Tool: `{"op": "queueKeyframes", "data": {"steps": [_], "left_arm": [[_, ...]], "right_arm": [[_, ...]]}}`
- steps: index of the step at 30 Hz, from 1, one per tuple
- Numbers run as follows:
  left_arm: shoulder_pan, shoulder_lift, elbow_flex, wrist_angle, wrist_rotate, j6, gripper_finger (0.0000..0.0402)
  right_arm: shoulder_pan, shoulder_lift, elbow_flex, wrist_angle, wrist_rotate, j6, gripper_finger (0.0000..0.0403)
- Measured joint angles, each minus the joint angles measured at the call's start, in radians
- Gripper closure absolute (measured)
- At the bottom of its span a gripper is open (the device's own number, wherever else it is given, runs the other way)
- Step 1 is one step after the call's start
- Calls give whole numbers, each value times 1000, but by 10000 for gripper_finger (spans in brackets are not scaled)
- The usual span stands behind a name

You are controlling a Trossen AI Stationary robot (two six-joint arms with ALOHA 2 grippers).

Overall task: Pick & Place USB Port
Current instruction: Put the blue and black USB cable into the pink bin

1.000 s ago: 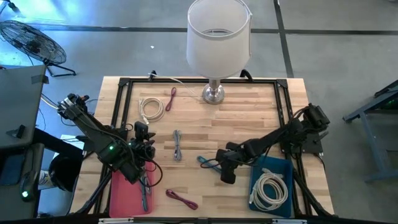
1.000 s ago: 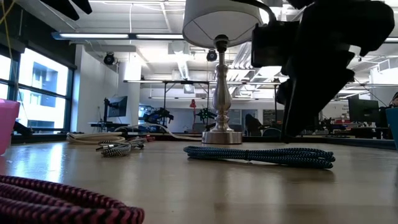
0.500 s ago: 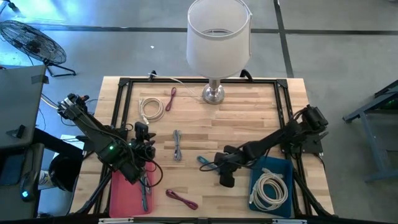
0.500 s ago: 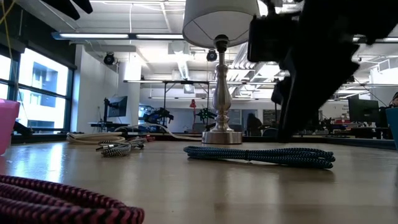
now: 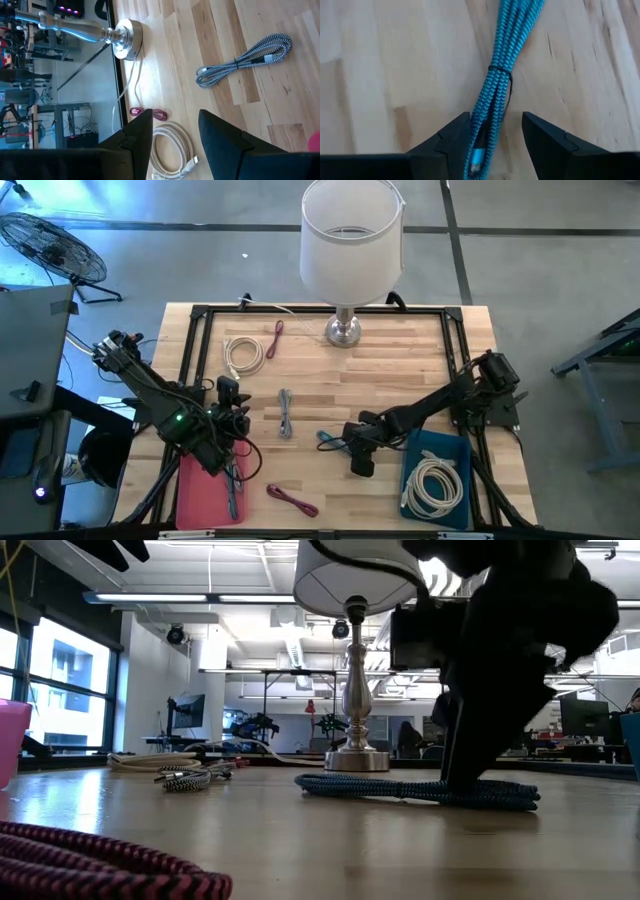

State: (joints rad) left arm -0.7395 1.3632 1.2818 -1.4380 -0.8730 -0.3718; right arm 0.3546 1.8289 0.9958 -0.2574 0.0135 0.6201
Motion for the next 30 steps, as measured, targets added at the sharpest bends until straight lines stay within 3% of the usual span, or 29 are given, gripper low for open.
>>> {"op": "queueKeyframes", "data": {"steps": [9,16,22,30], "left_arm": [[0,0,0,3,0,-1,247],[0,10,-1,45,-60,-4,247],[0,65,-1,48,-122,2,247],[0,98,-1,25,-206,-7,247]], "right_arm": [[-6,57,6,-4,-9,7,249],[-9,64,4,0,7,-59,384],[-6,61,1,15,35,-99,393],[36,23,-2,-9,173,-130,393]]}}
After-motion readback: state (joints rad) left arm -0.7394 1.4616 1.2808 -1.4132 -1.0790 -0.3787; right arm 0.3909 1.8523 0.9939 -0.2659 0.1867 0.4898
